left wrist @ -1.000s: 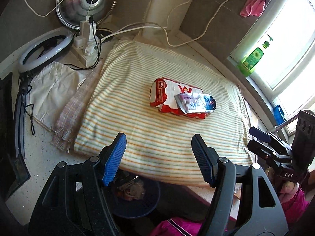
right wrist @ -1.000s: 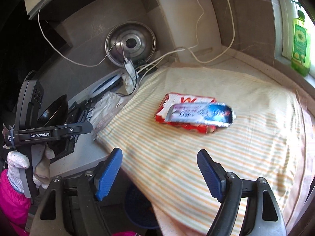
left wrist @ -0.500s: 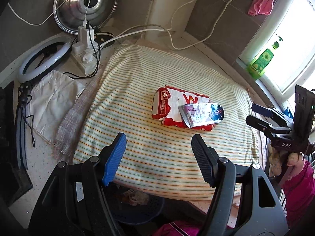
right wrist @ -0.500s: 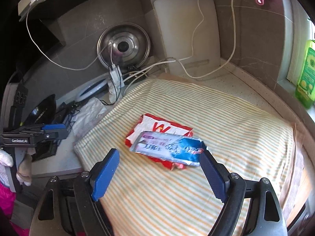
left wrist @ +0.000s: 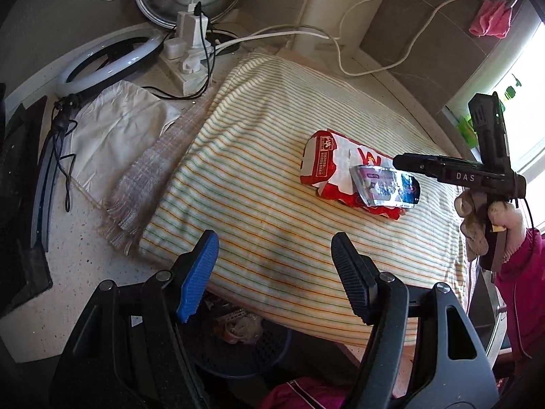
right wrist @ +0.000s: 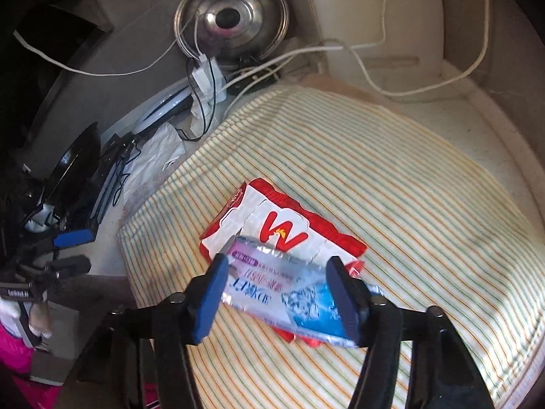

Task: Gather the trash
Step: 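Grasp the red-and-white snack wrapper with the left tool while the right tool grasps the toothpaste tube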

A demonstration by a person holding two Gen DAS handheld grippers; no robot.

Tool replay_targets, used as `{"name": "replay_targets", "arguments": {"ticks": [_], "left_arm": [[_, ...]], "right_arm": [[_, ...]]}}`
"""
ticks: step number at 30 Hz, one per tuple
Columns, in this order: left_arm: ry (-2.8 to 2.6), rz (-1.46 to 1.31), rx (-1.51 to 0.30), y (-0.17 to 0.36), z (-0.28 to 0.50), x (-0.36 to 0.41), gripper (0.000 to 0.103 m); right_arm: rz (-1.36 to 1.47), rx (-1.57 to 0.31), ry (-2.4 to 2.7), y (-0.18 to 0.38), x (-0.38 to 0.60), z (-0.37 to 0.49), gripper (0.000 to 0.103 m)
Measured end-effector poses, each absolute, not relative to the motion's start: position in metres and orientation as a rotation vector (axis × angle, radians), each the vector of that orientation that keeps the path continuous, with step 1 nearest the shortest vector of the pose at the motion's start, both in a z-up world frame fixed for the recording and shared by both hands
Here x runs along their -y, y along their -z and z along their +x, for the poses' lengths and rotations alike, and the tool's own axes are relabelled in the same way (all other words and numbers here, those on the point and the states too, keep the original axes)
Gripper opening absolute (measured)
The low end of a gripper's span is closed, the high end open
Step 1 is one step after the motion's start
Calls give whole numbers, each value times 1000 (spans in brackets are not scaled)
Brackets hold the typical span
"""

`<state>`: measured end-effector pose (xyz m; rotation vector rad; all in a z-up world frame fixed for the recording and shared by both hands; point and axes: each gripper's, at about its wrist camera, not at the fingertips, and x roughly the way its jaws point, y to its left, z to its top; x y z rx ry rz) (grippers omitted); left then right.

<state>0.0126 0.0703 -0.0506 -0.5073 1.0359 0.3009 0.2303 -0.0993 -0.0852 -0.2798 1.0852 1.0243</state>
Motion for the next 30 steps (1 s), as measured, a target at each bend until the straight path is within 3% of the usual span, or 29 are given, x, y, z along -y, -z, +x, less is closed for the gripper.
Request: {"name": "replay_targets", "arguments": {"ticks": [3,16,30], "left_arm": [[-326,-532,-1042,56,3,-75,70],[-321,-545,-1044,60,5,-75,70],[-166,-529,-1035,57,84,-68,71]], "right_arm": [[-272,-1135,-1046,94,88,240,48],[-360,-1255,-1165,122,77,222,48],[-219,-1248,-1196,103,119,187,47]]}}
